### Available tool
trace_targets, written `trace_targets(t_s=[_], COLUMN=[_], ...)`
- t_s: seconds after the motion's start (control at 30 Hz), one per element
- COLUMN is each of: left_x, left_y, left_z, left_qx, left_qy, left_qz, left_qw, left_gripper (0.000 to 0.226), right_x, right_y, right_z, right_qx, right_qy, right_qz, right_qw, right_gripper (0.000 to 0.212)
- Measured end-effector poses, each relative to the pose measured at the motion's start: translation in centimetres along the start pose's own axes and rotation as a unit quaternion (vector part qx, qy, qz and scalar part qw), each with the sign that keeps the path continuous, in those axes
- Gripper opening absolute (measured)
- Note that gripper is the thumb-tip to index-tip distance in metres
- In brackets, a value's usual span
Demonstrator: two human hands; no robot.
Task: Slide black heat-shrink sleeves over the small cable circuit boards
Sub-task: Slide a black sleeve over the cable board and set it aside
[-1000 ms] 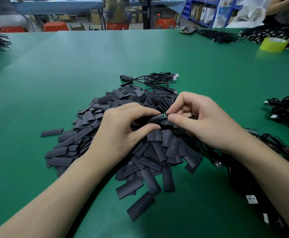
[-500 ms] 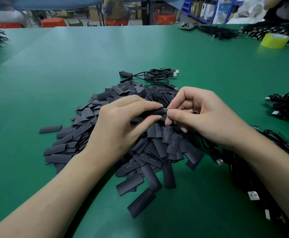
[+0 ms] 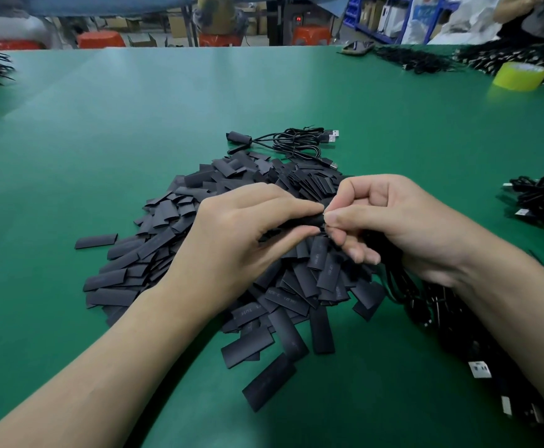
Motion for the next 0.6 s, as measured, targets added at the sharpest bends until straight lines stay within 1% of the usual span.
trace_targets(t_s=[0.1,0.23,0.3,0.33,0.43,0.6], left_x=[-0.15,-0.41,-0.48,-0.49,-0.50,-0.58], left_y=[0.02,0.07,0.16,0.25,0.27,0.11], left_z=[0.00,-0.07,-0.12,-0.15,-0.15,0.00], left_qx=[-0.001,0.033,0.042,0.043,0.041,0.026], left_qy=[0.018,0.075,0.089,0.092,0.094,0.087], left_qz=[0.009,0.036,0.039,0.037,0.034,0.034], left_qw=[1.000,0.996,0.994,0.994,0.994,0.995], left_gripper=[0.019,0.019,0.019,0.019,0.020,0.020], right_x=[0.13,-0.16,-0.24,-0.24,-0.04,0.05], right_y=[-0.13,0.32,0.54,0.51,0.33,0.15], right_z=[0.04,-0.10,-0.16,-0.19,-0.19,-0.23], right_qx=[-0.014,0.005,0.023,0.026,0.021,0.014], right_qy=[0.001,0.019,0.024,0.023,0.022,0.023], right_qz=[-0.004,0.021,0.051,0.065,0.092,0.095], right_qw=[1.000,1.000,0.998,0.997,0.995,0.995], right_gripper=[0.008,0.020,0.018,0.014,0.017,0.017])
Point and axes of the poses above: each hand's wrist, its own z-axis away from the middle knuckle, its own y-axis out of the back of the hand, x = y × z, the point moved 5 cm from there along -z, towards the middle knuckle, and after that the axes turned 9 degrees about z, right-handed, at the moved point
